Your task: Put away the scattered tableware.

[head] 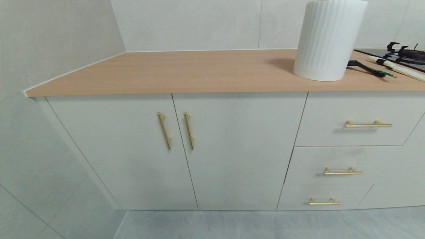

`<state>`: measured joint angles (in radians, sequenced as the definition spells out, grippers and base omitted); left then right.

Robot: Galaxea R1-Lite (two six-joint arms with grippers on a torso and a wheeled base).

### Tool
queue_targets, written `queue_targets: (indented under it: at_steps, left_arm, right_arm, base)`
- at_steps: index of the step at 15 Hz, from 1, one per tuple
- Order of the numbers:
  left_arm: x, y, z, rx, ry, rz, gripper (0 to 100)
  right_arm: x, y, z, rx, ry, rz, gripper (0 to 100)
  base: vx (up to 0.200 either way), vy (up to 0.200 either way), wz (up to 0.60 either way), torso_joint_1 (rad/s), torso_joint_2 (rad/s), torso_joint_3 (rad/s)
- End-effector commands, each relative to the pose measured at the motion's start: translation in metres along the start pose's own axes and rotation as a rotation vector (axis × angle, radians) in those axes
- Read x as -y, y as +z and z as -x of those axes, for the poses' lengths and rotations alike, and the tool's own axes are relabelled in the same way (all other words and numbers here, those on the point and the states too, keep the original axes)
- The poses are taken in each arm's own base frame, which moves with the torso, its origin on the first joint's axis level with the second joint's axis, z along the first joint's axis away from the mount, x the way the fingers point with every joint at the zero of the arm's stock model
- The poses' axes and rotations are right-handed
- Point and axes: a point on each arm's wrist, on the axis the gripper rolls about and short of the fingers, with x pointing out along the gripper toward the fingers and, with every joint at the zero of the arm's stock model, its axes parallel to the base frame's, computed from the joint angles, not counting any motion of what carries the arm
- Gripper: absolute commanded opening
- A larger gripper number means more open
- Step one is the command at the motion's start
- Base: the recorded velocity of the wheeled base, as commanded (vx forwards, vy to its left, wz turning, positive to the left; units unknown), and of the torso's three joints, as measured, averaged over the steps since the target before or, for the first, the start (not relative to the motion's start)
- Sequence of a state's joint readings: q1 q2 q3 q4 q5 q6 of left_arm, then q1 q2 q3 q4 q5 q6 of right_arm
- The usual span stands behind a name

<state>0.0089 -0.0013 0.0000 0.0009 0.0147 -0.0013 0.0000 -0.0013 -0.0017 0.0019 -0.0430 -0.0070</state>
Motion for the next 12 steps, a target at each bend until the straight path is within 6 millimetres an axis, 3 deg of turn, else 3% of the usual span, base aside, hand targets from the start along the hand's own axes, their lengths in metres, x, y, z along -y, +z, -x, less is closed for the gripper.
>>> queue_targets:
  at_steps: [1,11,12]
  left_arm:
    - [0.0,0.0,-0.0001,-0.002,0.001,0.0,100]
    - [0.0,0.0,-0.0001,-0.002,0.001,0.003,100]
    - [0.0,0.0,-0.0001,-0.002,0.001,0.003,100]
  right_arm:
    - [0.0,0.0,-0.0001,-0.001,0.0,0.001,100]
    - [0.0,0.0,-0.0001,-0.001,-0.001,0.001,100]
    - [0.0,0.0,-0.0001,-0.001,0.0,0.001,100]
  base:
    - [0.0,-0.2,0.0,0.007,0.01,0.007]
    - [0.0,-0.2,0.0,0.004,0.0,0.003]
    - [0.0,0.0,0.0,0.0,0.0,0.0]
